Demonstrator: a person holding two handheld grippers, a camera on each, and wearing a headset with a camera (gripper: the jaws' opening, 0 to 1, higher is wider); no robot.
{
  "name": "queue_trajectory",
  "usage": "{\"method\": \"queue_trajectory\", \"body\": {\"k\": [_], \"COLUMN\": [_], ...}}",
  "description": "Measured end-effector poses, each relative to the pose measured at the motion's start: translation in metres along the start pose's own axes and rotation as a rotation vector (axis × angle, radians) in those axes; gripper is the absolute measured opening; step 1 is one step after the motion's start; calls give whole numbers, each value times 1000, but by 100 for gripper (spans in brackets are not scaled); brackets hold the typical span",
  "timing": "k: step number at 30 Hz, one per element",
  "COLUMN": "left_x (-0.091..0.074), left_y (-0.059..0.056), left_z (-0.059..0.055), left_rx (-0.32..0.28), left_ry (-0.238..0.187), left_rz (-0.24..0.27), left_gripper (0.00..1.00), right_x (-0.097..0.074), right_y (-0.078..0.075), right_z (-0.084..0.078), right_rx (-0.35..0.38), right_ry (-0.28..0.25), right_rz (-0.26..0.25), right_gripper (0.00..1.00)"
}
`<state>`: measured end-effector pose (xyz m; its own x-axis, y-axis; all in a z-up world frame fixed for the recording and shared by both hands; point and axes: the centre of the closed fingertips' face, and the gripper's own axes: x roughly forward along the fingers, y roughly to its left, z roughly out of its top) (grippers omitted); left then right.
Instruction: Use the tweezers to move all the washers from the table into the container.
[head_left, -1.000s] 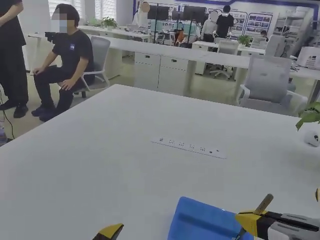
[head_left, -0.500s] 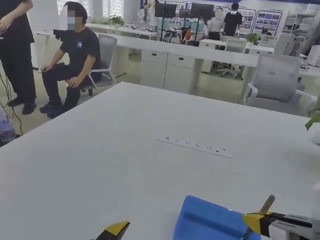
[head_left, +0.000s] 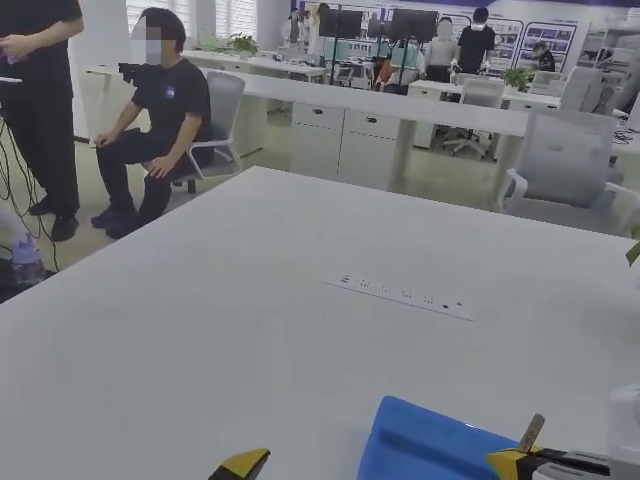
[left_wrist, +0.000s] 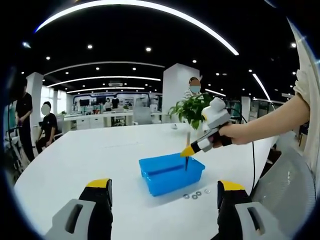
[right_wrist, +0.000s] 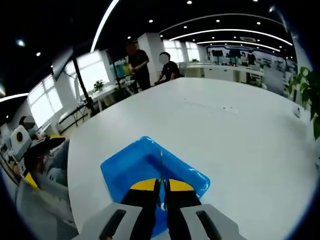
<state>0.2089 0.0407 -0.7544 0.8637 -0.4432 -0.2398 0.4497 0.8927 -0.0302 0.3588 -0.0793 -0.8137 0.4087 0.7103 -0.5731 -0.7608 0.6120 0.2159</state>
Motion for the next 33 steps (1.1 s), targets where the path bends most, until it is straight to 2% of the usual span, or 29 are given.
{"method": "queue_trajectory", "body": {"k": [14,33], "left_x": [1,2], "left_y": [0,-1], "left_z": [-3,-6], "left_rx": [8,19], "left_ry": [19,38], "left_rz": [1,1], "left_gripper": [87,86], "right_x": [7,-1], "right_y": [0,6], "right_z": [-14,-3], "right_rx": [-36,-29], "right_ry": [16,-32], "right_rz": [-6,-9], "right_gripper": [3,3]}}
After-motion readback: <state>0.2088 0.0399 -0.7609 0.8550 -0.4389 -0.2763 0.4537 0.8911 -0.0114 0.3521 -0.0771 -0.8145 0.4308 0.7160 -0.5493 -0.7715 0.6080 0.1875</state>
